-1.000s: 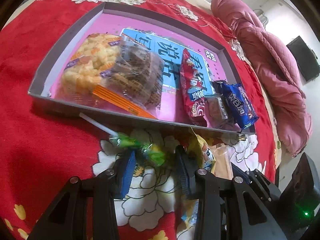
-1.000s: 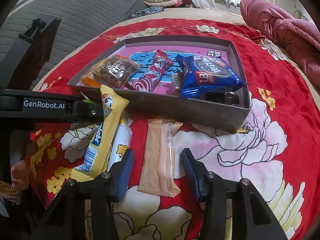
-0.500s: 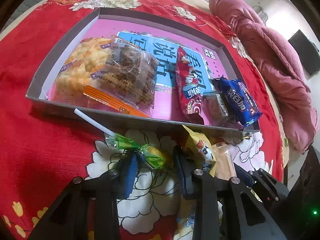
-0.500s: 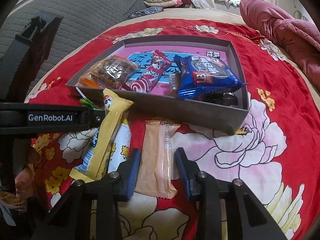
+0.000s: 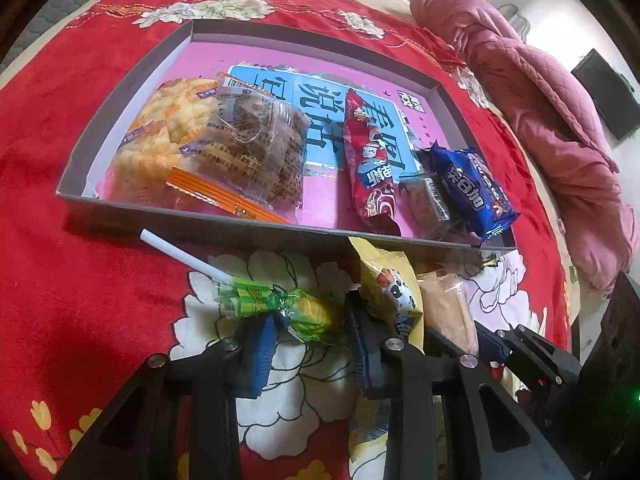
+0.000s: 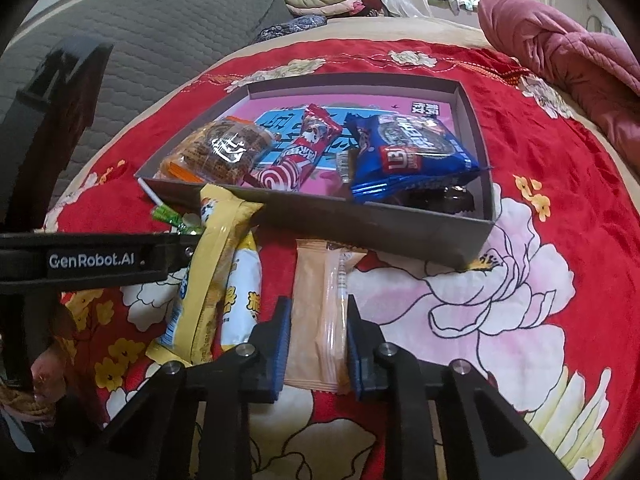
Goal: Organize snacks
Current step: 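Close the left tool on the green lollipop while the right tool closes on the pink bar, then lift the pink bar with the right tool while the left tool lifts the lollipop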
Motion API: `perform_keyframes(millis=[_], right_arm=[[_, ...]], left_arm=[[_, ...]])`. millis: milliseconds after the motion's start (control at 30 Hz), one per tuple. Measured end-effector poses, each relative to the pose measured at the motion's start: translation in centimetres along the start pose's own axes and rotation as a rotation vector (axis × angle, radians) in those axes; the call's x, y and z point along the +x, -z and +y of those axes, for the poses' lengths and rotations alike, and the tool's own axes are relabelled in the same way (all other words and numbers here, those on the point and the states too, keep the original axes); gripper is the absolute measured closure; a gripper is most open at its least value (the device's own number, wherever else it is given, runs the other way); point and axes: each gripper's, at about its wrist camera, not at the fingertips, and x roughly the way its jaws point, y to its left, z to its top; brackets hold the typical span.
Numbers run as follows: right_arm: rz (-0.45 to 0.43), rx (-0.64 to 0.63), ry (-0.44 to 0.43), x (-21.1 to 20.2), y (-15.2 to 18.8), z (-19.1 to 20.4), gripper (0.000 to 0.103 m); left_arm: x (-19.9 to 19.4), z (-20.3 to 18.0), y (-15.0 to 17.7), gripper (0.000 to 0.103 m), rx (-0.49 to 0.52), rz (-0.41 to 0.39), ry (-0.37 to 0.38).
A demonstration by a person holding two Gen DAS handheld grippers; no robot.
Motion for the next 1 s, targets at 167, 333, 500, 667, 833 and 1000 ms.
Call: perform_keyframes(millis=[167,333,500,667,833,1000], right_arm=[[-0.004,0.019,-0.019,-0.3,0.0,-0.3,0.08],[-0.003,0.021,-0.023,-0.3,0.0,-0.3,0.08],[-0.005,0.023,-0.03,-0.4,0.0,-0.3,0.08],[-0.004,0.024,-0.048,-0.4,0.0,-0.3,0.08],[0.002,-0.013,-0.079,-0.4,0.2,0.9,0.08],[-0.002,-0.04,-0.1,-0.5,0.2,1.7,0.08]], left_arm=[[-0.4,0.5,0.3,0.07,-0.012,0.002,0.008],[-0.8,0.9,0.4,0.07,-0.016,0.002,0.005],[-1.2,1.4,0.5,0.07,-0.025,-0.001,-0.001],[-1.6,2.1,0.6,0.07,-0.038,0.0,-0.002],[-2.1,2.9,0.7,0.07,-0.052,-0.001,-0.004],[-2.8,3.7,0.8,0.07,-0.062,-0.01,-0.013]])
